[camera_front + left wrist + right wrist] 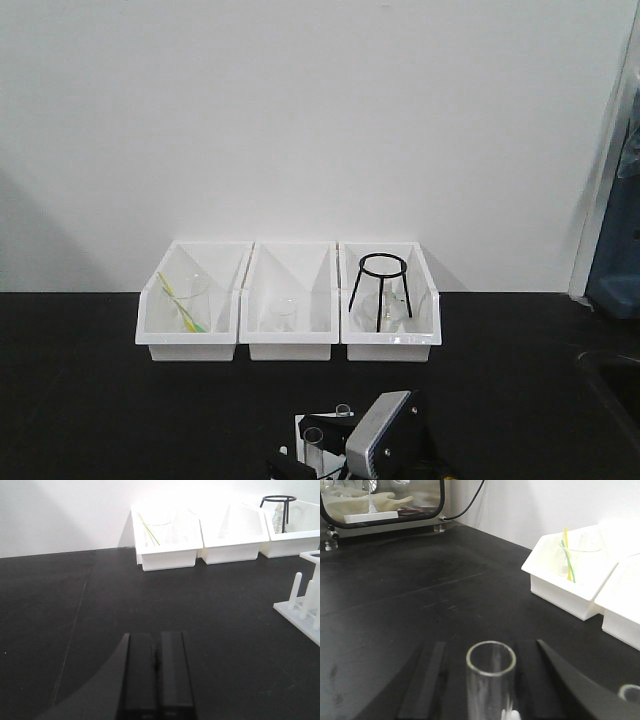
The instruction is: Flip and reinsert test tube from rack
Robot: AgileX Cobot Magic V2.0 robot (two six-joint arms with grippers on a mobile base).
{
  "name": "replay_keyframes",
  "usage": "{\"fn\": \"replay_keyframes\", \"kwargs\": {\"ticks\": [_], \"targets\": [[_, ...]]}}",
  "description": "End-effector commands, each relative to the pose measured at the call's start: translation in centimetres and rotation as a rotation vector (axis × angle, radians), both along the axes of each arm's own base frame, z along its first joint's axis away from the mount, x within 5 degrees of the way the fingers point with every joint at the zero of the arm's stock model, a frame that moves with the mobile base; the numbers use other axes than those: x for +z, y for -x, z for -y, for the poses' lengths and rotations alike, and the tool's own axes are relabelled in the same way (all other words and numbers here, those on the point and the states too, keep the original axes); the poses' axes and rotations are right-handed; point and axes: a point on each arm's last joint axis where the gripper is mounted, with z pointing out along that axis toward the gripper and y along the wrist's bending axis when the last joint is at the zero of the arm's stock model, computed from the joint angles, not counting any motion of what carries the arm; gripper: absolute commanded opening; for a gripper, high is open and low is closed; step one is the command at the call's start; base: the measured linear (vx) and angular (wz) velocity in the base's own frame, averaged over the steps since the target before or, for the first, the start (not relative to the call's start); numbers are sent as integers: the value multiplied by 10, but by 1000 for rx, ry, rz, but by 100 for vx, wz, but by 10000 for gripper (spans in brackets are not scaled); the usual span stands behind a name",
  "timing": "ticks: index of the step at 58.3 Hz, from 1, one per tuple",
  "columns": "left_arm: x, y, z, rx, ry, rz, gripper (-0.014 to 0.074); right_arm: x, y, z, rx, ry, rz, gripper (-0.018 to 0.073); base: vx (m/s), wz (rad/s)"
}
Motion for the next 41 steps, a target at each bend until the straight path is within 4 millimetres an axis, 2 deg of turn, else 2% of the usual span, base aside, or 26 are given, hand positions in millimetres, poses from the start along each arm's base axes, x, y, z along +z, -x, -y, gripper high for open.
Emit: {"fn": "replay_keyframes", "kwargs": {"ticks": [1, 10, 14, 18, 26, 32, 41], "targets": [[9, 0, 1, -13, 19, 91, -6, 38, 0, 0, 5, -119, 128, 445, 0, 0], [9, 0, 1, -13, 19, 91, -6, 75, 11, 9, -21, -126, 194, 428, 0, 0], [9, 0, 1, -13, 19, 91, -6, 93, 19, 15, -44, -110, 209, 379, 0, 0], [9, 0, 1, -13, 19, 91, -6, 113, 29, 26, -93, -106, 180, 284, 0, 0], [9, 0, 1, -13, 19, 91, -6, 143, 53, 51, -219, -88, 61, -10, 0, 0], [9, 0, 1, -13, 19, 91, -6, 158, 79, 71, -276, -81, 33, -16, 0, 0], [9, 0, 1, -13, 19, 91, -6, 156, 115, 91, -278, -40, 105, -13, 0, 0]]}}
